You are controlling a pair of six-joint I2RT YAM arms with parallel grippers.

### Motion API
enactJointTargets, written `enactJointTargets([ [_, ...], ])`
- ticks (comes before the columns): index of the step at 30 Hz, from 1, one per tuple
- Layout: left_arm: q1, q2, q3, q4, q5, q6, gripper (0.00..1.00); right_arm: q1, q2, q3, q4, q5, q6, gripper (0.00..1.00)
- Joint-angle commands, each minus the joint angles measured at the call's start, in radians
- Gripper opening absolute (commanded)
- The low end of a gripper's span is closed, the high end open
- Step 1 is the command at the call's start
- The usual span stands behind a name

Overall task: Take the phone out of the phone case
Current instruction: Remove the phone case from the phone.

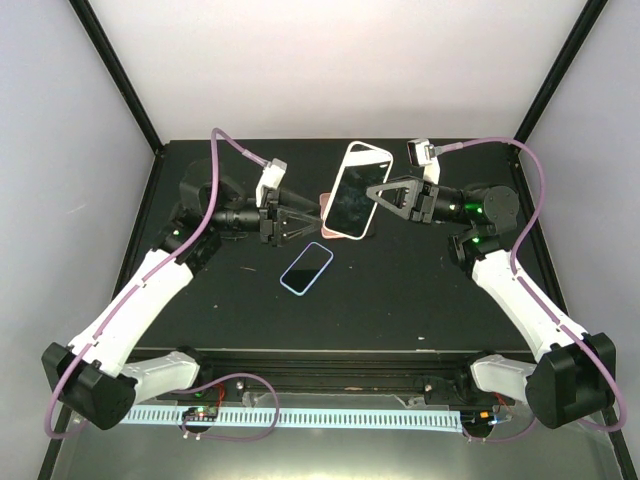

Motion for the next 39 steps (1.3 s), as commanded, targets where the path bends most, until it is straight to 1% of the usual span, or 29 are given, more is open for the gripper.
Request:
enactJointTargets([
  [1,-0.006,0.011,0.036,0.005,-0.012,0.019,0.71,0.007,-0.007,0.013,0.060,0.040,-0.001,0.01],
  [8,-0.006,0.022,0.030,0.005,-0.027,0.018,0.71,0.012,-0.006,0.014,0.068,0.041,0.004,0.01],
  [10,-0.006,0.026,0.023,-0.006,-0.051,0.017,0.68,0.013,-0.007,0.015,0.081,0.040,0.011,0.01],
  [14,0.012,0.042,0.008,-0.026,-0.113,0.005,0.60,0.017,-0.012,0.015,0.094,0.038,0.024,0.01],
  [19,0.026,0.060,0.001,-0.042,-0.159,0.004,0.56,0.021,-0.020,0.012,0.123,0.034,0.045,0.01],
  [25,0.026,0.078,0.012,-0.087,-0.223,0.028,0.54,0.032,-0.020,0.007,0.145,0.035,0.061,0.01],
  [31,0.025,0.097,0.018,-0.106,-0.247,0.042,0.53,0.052,-0.012,0.004,0.160,0.035,0.071,0.01],
  [39,0.022,0.116,0.026,-0.070,-0.218,0.015,0.53,0.121,0.007,-0.004,0.173,0.029,0.072,0.01],
])
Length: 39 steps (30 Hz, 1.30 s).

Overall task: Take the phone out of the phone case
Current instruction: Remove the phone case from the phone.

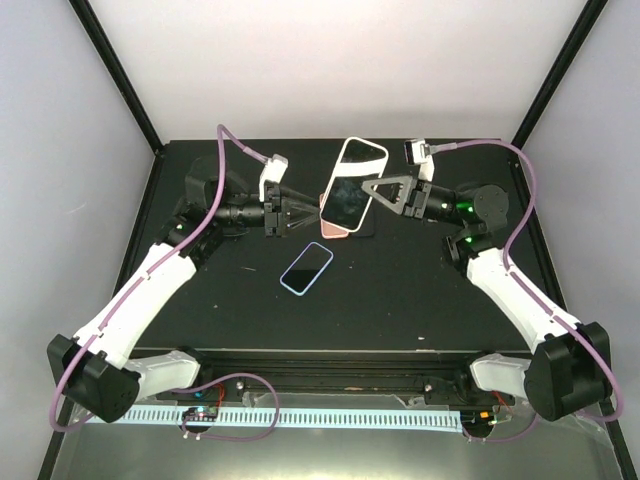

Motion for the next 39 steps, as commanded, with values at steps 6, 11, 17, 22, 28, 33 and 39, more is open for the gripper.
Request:
enactJointTargets([
  [6,0.001,0.065,0.004,0.101,-0.030,-0.103,0.53,0.139,-0.020,-0.005,0.135,-0.059,0.039,0.01],
  [11,-0.015,0.065,0.003,0.194,0.041,-0.167,0.53,0.168,-0.016,-0.024,0.094,-0.072,-0.009,0.01],
  [17,-0.040,0.076,0.069,0.183,0.074,-0.123,0.52,0.229,-0.011,-0.033,0.006,-0.105,-0.094,0.01],
  [22,-0.077,0.085,0.083,0.155,0.105,-0.091,0.51,0.269,0.004,-0.035,-0.035,-0.121,-0.127,0.01],
  [28,-0.113,0.085,0.120,0.034,0.113,0.027,0.50,0.301,0.006,-0.041,-0.116,-0.144,-0.189,0.01],
  [33,-0.124,0.085,0.103,0.014,0.151,0.034,0.49,0.305,0.002,-0.041,-0.166,-0.153,-0.211,0.01],
  [39,-0.142,0.082,0.112,-0.049,0.183,0.096,0.46,0.319,-0.011,-0.052,-0.275,-0.169,-0.295,0.01],
])
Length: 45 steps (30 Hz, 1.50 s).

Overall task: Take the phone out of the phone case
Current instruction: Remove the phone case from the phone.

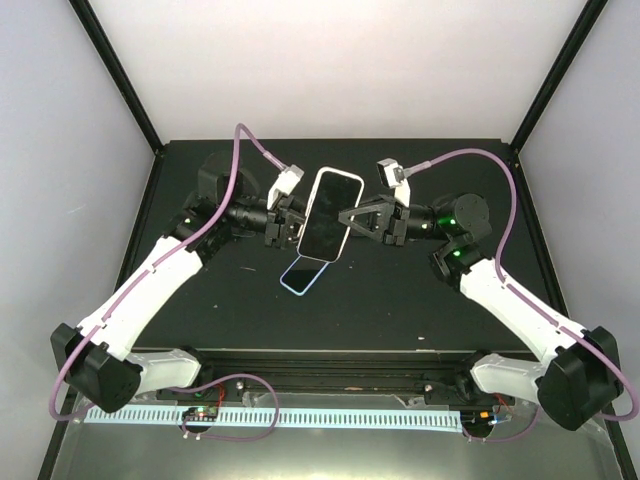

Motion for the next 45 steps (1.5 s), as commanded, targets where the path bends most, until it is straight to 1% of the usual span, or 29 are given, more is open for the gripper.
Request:
enactJointTargets([
  [1,-0.079,0.038,0.049,0.002,-0.041,0.043,0.44,0.119,0.025,-0.025,-0.191,-0.185,-0.104,0.01],
  [3,-0.078,0.034,0.049,-0.005,-0.052,0.045,0.38,0.120,0.024,-0.004,-0.251,-0.187,-0.159,0.01],
  [5,-0.074,0.026,0.040,0.015,-0.060,0.020,0.29,0.118,0.022,0.032,-0.351,-0.185,-0.241,0.01],
  [7,-0.057,0.009,-0.002,0.096,-0.068,-0.064,0.22,0.115,0.024,0.075,-0.464,-0.179,-0.325,0.01],
  [9,-0.029,-0.008,-0.061,0.198,-0.069,-0.166,0.15,0.101,0.028,0.103,-0.542,-0.171,-0.374,0.01],
  [11,0.000,-0.017,-0.105,0.272,-0.069,-0.239,0.08,0.084,0.031,0.113,-0.548,-0.165,-0.369,0.01],
  [13,0.021,-0.026,-0.126,0.296,-0.076,-0.268,0.02,0.056,0.040,0.119,-0.538,-0.160,-0.344,0.01],
  [15,0.034,-0.032,-0.143,0.329,-0.080,-0.299,0.02,0.038,0.047,0.133,-0.543,-0.153,-0.339,0.03],
  [19,0.065,-0.040,-0.168,0.376,-0.097,-0.373,0.02,0.004,0.070,0.186,-0.621,-0.122,-0.378,0.17],
  [21,0.087,-0.041,-0.189,0.412,-0.101,-0.417,0.02,-0.020,0.082,0.214,-0.640,-0.120,-0.388,0.27],
  [24,0.122,-0.043,-0.230,0.489,-0.111,-0.510,0.02,-0.047,0.097,0.266,-0.696,-0.120,-0.436,0.34],
  [25,0.131,-0.044,-0.241,0.510,-0.116,-0.533,0.01,-0.053,0.102,0.286,-0.728,-0.114,-0.474,0.39],
  [28,0.148,-0.043,-0.264,0.550,-0.121,-0.571,0.02,-0.067,0.116,0.348,-0.846,-0.083,-0.576,0.45],
  [31,0.152,-0.046,-0.269,0.555,-0.125,-0.571,0.02,-0.074,0.123,0.398,-0.944,-0.040,-0.673,0.55],
  [33,0.159,-0.046,-0.272,0.555,-0.133,-0.580,0.02,-0.076,0.127,0.437,-1.027,0.001,-0.756,0.60],
  [36,0.175,-0.045,-0.283,0.566,-0.146,-0.614,0.02,-0.077,0.115,0.482,-1.135,0.102,-0.881,0.67],
  [38,0.185,-0.040,-0.299,0.579,-0.154,-0.639,0.02,-0.075,0.099,0.504,-1.177,0.193,-0.966,0.68],
  [42,0.197,-0.036,-0.338,0.653,-0.162,-0.728,0.01,-0.067,0.066,0.532,-1.228,0.330,-1.106,0.70],
  [45,0.198,-0.031,-0.345,0.675,-0.164,-0.754,0.02,-0.047,0.061,0.554,-1.278,0.389,-1.216,0.70],
])
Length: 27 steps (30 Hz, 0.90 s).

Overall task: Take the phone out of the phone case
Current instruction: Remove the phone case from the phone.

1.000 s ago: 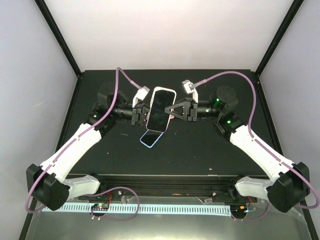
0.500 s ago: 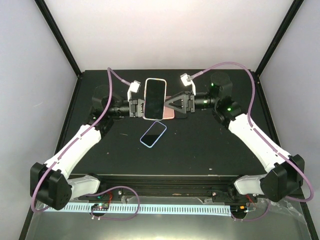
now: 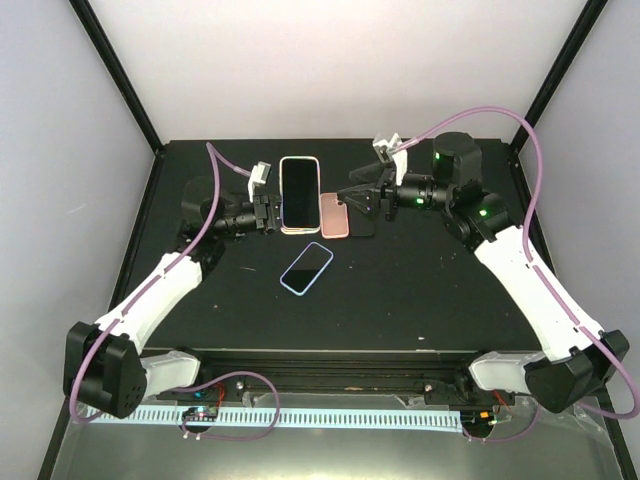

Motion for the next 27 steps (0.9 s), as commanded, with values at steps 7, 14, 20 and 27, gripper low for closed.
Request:
enactJointTargets([
  [7,0.009,0.018,0.003,0.154,-0.019,-0.117,0.02,0.151,-0.033,0.108,-0.250,0.300,-0.548,0.71],
  [14,0.009,0.031,0.000,0.171,-0.024,-0.144,0.02,0.284,-0.029,0.126,-0.327,0.498,-0.782,0.71],
  [20,0.009,0.036,0.005,0.166,-0.025,-0.155,0.02,0.398,-0.019,0.095,-0.297,0.683,-0.893,0.71],
  [27,0.010,0.035,-0.002,0.156,-0.026,-0.160,0.02,0.473,0.014,0.094,-0.239,0.803,-0.943,0.67],
])
